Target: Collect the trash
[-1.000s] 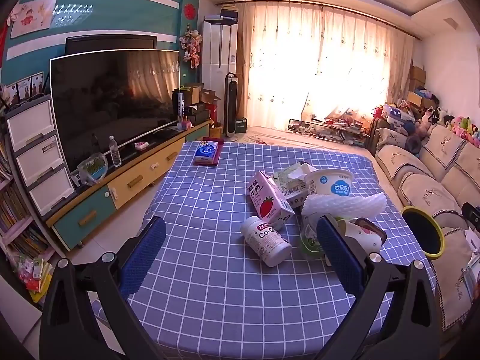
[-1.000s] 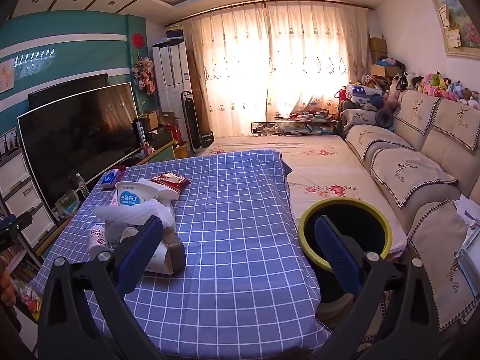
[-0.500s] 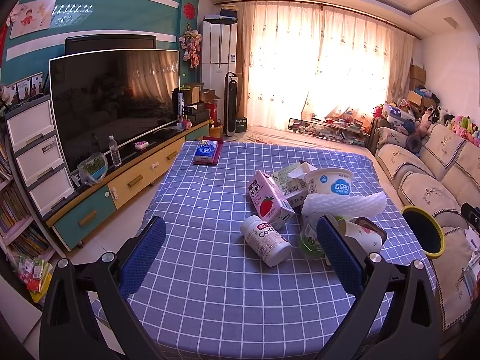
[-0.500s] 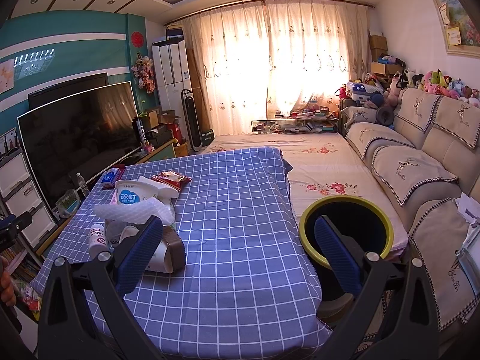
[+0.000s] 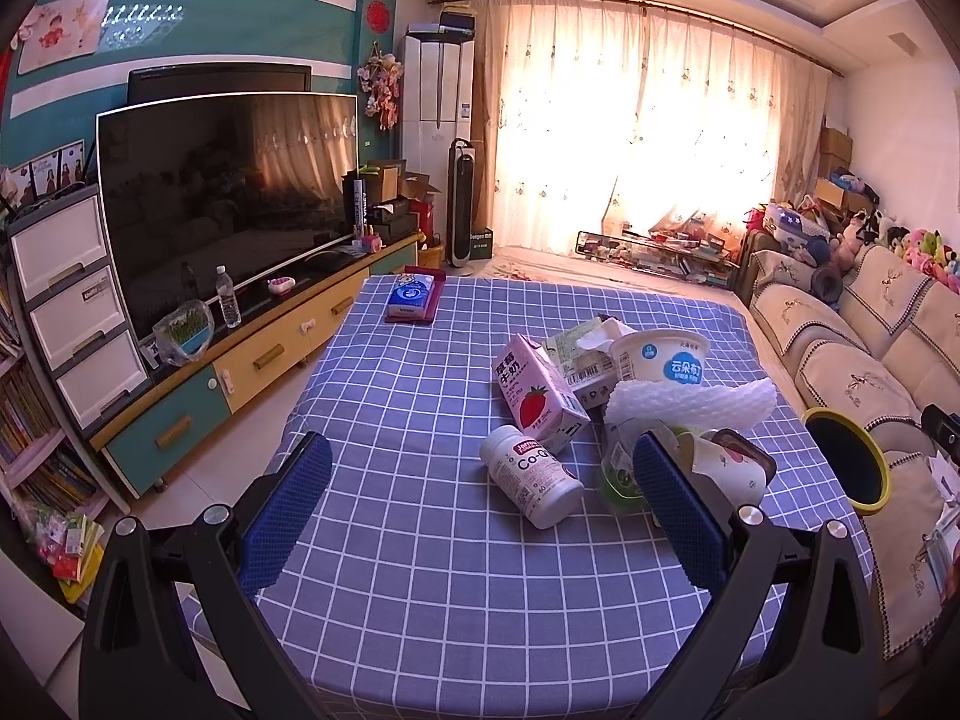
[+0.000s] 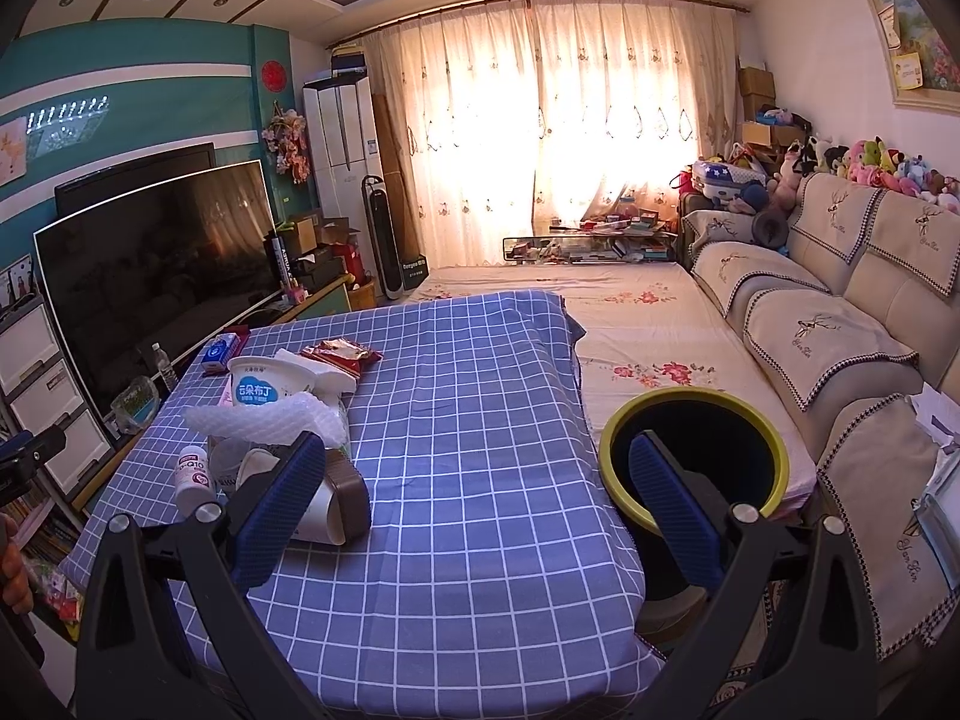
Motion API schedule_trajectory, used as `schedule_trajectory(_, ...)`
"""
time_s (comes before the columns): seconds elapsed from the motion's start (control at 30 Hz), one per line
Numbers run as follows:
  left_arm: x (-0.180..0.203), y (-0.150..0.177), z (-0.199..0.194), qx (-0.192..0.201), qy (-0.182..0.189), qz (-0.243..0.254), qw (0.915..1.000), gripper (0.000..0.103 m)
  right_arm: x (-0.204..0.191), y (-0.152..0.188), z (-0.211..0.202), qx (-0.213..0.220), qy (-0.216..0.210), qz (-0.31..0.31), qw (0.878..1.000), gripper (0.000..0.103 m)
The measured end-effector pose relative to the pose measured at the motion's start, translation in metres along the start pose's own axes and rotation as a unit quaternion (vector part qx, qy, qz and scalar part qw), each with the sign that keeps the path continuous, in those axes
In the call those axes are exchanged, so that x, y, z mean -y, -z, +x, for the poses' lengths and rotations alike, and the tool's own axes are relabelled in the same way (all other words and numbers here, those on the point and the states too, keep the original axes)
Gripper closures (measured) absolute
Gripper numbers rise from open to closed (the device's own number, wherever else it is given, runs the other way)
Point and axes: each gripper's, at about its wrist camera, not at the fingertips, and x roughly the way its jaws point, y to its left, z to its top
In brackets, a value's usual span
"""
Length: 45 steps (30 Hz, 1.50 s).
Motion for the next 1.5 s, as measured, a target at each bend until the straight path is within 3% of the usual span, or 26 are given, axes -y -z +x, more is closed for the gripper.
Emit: schedule_trajectory(1.5, 0.005, 0.004, 0.015, -0.011, -0.002, 0.001, 0.9999, 0.004, 0.0, 0.003, 0.006, -0.007, 0.0, 0.001, 1.0, 0.006)
